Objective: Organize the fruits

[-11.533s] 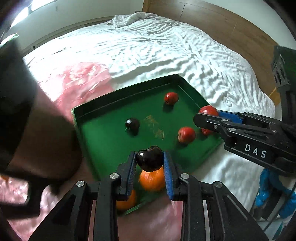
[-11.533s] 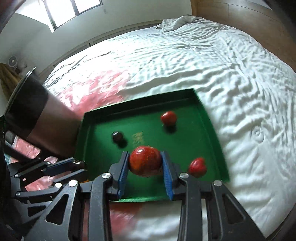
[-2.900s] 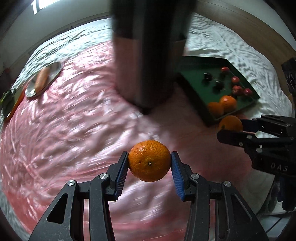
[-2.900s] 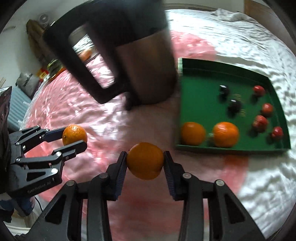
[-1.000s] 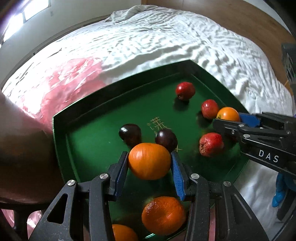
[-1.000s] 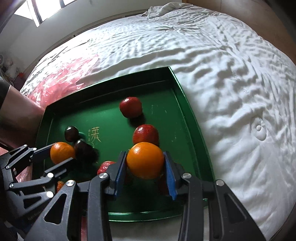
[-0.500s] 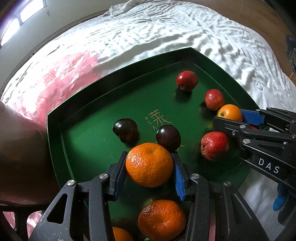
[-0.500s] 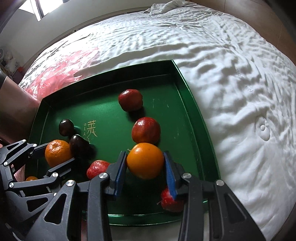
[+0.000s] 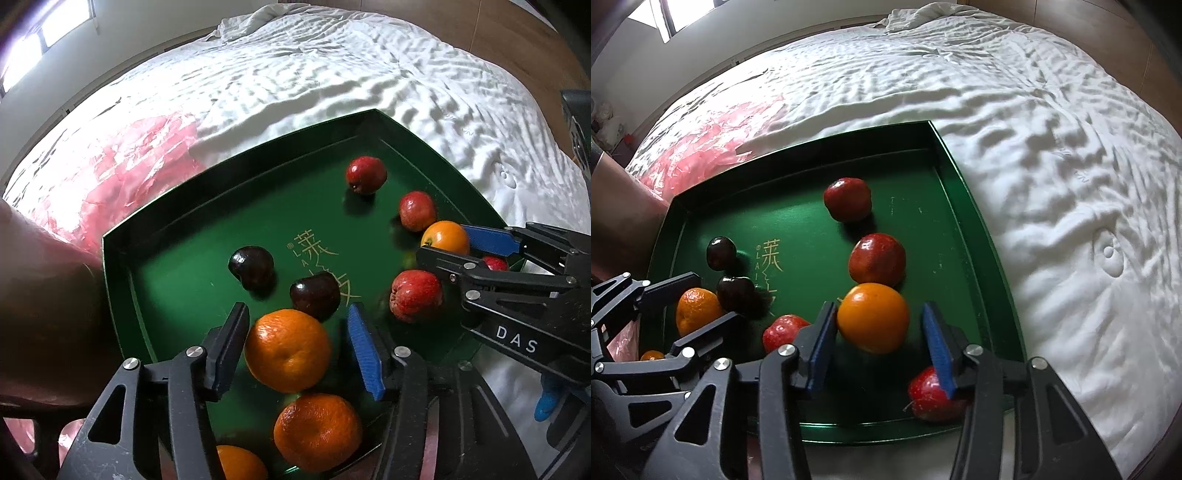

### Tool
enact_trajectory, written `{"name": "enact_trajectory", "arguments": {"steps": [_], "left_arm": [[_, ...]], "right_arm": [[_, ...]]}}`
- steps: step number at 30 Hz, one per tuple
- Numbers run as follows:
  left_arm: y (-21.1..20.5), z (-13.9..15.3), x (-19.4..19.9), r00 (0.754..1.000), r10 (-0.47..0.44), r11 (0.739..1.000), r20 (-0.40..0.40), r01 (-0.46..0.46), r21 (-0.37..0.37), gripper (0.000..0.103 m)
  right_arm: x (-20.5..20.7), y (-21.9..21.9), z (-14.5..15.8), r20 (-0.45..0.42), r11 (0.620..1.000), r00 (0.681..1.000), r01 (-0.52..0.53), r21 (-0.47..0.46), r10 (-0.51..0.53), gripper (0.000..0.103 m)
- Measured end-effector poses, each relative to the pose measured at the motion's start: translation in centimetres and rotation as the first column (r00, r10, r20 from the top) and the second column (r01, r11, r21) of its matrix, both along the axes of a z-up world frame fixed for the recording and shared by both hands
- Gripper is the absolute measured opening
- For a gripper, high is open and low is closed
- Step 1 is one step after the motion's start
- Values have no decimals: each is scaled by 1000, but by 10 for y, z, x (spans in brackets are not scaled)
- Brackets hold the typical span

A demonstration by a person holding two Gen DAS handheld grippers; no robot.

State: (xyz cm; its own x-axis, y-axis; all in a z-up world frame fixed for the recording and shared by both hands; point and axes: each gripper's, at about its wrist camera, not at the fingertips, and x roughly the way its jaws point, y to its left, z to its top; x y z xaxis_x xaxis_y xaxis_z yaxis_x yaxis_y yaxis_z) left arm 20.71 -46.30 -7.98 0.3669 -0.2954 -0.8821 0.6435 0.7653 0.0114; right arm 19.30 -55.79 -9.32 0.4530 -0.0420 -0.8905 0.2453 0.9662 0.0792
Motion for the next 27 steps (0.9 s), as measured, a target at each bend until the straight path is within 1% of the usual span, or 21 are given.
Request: {"name": "enact_trajectory", "arguments": {"steps": [1, 4, 7, 14, 19, 23, 27], "left_arm": [[0, 1, -1, 1000, -1, 1000, 3, 1, -1, 53], [1, 7, -3, 1000, -10, 1000, 2, 10, -14, 54], [4, 14, -8, 1000, -17, 1000, 20, 17, -16, 54], [9, 26, -14, 998, -14, 1000, 57, 14, -9, 55], [20, 36, -18, 999, -6, 999, 38, 8, -45, 56], [30, 45, -23, 1000, -7, 996, 11, 8, -92, 56], [38, 49, -29, 1000, -9, 994, 12, 10, -106, 56]], "right_arm": [[0, 1, 1, 2, 1000, 1000, -1, -2, 1, 87], [-2, 2, 6, 13, 1000, 1000, -1, -1, 1, 87], [-4, 4, 15, 30, 1000, 1000, -8, -6, 8, 88], [-8, 8, 27, 48, 1000, 999, -5, -30, 6, 94], [-13, 10, 33, 59, 999, 998, 9, -36, -7, 95], [-17, 15, 37, 69, 999, 998, 15, -41, -12, 95], [-21, 22, 43, 80, 999, 997, 13, -49, -9, 96]]}}
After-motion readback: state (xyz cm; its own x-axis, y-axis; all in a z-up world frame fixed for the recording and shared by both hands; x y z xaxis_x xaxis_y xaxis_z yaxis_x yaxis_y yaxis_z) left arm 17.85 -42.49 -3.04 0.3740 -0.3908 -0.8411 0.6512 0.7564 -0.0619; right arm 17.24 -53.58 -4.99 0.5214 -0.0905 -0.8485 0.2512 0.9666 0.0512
